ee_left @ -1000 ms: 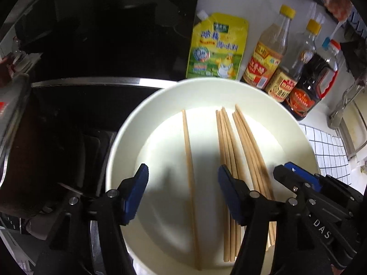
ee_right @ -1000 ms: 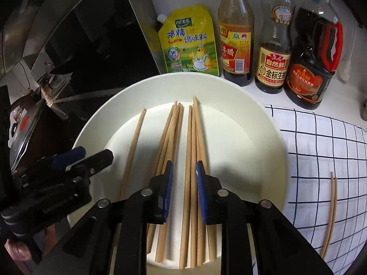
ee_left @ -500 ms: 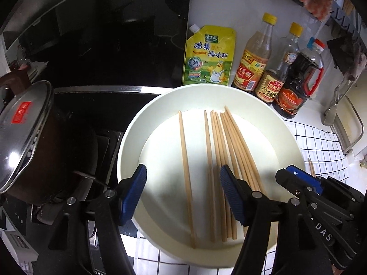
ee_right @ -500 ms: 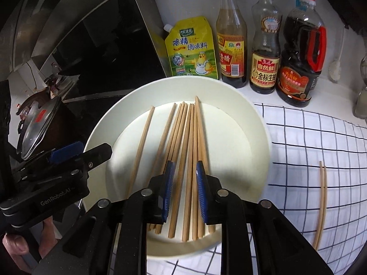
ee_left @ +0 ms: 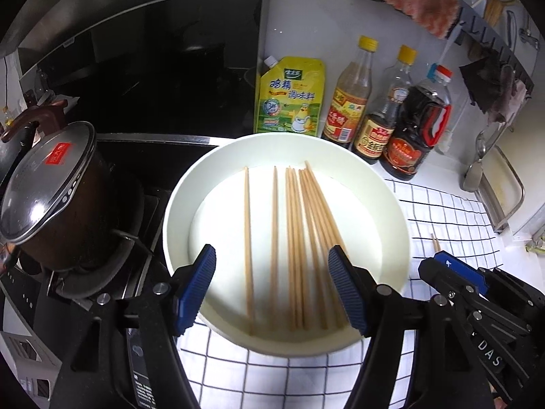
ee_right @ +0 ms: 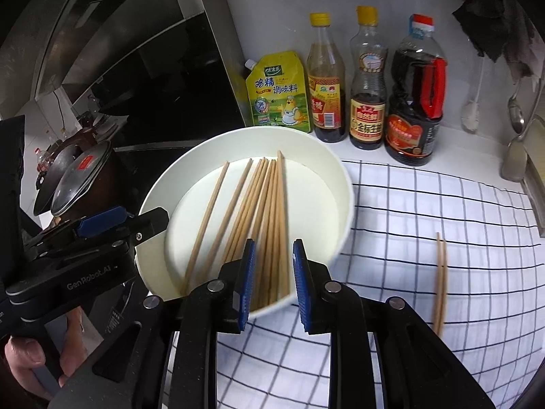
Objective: Organize utensils
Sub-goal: 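Move both open tools back to the last two chopsticks on the mat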
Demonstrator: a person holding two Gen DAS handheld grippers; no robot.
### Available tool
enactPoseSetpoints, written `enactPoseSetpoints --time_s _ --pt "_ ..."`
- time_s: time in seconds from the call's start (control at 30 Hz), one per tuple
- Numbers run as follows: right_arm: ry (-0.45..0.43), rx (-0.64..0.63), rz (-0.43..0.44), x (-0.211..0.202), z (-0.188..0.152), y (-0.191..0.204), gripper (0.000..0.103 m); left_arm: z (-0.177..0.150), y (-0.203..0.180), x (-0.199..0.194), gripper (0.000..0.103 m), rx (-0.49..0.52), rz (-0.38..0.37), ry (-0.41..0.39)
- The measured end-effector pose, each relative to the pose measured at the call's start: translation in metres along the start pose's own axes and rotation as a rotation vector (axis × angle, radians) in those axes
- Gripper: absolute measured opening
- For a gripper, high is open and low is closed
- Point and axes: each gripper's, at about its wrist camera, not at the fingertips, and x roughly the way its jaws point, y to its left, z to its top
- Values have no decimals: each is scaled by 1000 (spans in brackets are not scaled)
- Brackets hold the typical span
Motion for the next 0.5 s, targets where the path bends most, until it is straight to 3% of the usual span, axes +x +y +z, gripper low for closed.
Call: enactPoseSetpoints --time_s 0.4,0.5 --pt "-32 6 -40 -52 -30 -49 27 -29 -58 -18 71 38 -26 -17" --pt "-48 35 -76 -65 -40 -69 34 -37 -77 -20 71 61 -40 -13"
